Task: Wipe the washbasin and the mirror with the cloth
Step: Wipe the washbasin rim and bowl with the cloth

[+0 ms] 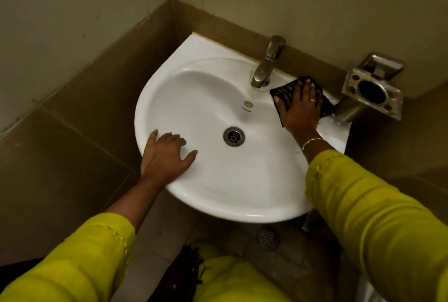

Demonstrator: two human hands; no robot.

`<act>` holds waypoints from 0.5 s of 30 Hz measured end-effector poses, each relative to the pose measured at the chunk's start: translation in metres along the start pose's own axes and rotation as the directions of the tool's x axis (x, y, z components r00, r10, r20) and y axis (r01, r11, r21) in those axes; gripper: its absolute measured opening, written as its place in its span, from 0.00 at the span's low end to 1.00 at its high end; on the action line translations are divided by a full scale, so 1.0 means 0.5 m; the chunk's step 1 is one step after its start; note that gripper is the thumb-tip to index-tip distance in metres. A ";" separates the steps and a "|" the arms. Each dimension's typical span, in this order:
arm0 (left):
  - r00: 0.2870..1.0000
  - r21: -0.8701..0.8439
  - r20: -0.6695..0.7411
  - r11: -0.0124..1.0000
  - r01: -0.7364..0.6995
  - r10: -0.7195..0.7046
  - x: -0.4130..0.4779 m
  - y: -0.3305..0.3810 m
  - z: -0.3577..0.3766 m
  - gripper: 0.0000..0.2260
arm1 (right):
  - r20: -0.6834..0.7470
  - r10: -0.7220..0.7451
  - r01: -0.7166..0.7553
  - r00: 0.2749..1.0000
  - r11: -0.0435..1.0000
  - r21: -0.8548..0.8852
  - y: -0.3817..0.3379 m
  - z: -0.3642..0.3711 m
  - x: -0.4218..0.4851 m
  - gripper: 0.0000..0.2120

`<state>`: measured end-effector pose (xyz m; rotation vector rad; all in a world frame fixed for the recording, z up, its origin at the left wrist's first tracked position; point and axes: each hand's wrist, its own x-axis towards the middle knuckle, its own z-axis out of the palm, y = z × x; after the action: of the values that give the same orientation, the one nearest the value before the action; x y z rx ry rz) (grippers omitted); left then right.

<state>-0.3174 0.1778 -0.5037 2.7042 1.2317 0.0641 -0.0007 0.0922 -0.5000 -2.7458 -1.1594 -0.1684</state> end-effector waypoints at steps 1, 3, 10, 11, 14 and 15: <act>1.000 -0.003 -0.002 1.000 0.000 0.000 0.000 0.000 0.000 0.36 | 0.005 -0.037 0.037 0.999 0.999 -0.007 -0.004 0.000 0.004 0.39; 1.000 -0.009 -0.005 1.000 0.001 -0.001 -0.001 0.000 0.000 0.36 | 0.029 -0.110 0.111 0.993 0.994 -0.014 -0.012 0.002 0.017 0.38; 1.000 -0.010 0.005 1.000 0.009 -0.009 0.001 -0.001 0.001 0.36 | 0.070 -0.278 0.279 0.958 0.960 -0.003 -0.045 0.015 0.026 0.39; 1.000 -0.018 -0.002 1.000 0.010 -0.010 0.001 0.000 0.001 0.35 | 0.050 -0.289 0.290 0.956 0.957 -0.017 -0.049 0.017 0.014 0.37; 0.999 -0.042 -0.035 0.999 0.013 -0.014 -0.001 0.001 0.001 0.34 | -0.006 -0.348 0.346 0.937 0.934 -0.087 -0.067 0.044 -0.031 0.31; 0.999 -0.045 -0.048 0.999 0.013 -0.015 0.000 0.001 0.001 0.34 | -0.014 -0.359 0.355 0.933 0.928 -0.114 -0.076 0.054 -0.042 0.30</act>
<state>-0.3171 0.1773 -0.5041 2.6710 1.2469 0.1538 -0.0414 0.1087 -0.5262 -2.5796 -1.6800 -0.3302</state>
